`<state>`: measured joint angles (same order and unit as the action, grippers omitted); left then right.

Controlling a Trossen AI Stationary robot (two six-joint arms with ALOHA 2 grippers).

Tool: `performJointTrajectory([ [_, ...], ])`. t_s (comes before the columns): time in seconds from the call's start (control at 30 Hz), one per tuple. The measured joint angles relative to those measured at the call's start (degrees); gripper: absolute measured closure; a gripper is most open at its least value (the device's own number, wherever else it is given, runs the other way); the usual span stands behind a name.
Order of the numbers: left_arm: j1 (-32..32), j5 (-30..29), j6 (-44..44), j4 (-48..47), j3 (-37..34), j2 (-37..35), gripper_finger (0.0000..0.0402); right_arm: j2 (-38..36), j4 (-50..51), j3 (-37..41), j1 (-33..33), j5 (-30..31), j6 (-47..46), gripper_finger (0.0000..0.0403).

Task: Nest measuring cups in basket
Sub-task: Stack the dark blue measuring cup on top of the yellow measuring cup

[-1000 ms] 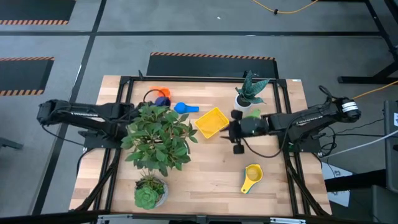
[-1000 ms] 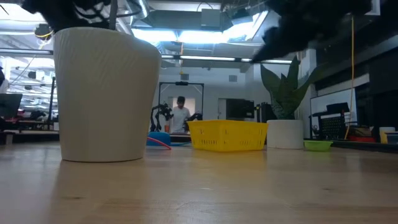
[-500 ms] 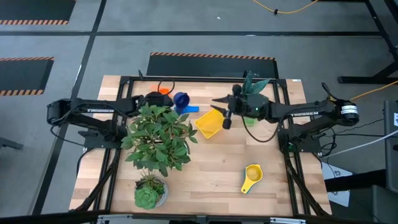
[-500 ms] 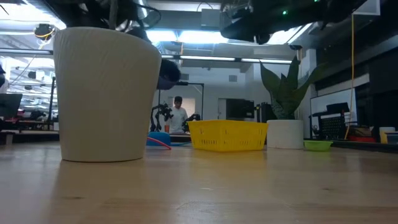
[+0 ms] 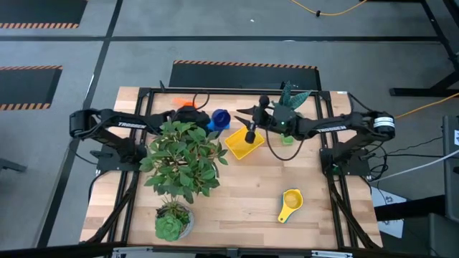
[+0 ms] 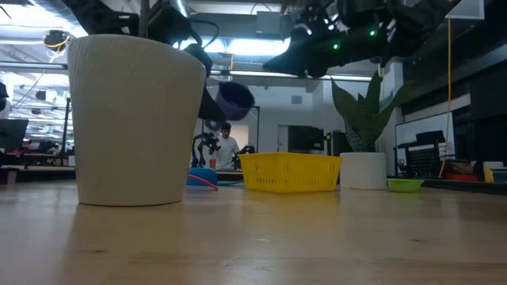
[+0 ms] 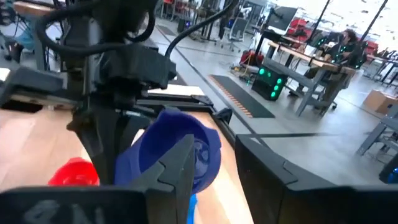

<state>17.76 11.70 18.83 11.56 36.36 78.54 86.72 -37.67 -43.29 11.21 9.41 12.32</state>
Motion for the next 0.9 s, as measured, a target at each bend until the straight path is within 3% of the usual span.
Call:
performJointTrajectory([
  [0.33, -0.8, 0.0, 0.0, 2.2, 0.0, 0.1, 0.0400, 7.1, -6.7, 0.0, 2.1, 0.0, -7.6, 0.0281],
  [0.53, -1.0, 0.0, 0.0, 2.5, 0.0, 0.1, 0.0400, 9.9, -8.9, 0.0, 3.2, -4.9, -12.0, 0.0281],
  [0.9, -1.3, -0.1, 0.0, 3.2, 0.0, 0.1, 0.0400, 12.4, -12.3, -1.2, 3.5, -5.0, -13.8, 0.0281],
])
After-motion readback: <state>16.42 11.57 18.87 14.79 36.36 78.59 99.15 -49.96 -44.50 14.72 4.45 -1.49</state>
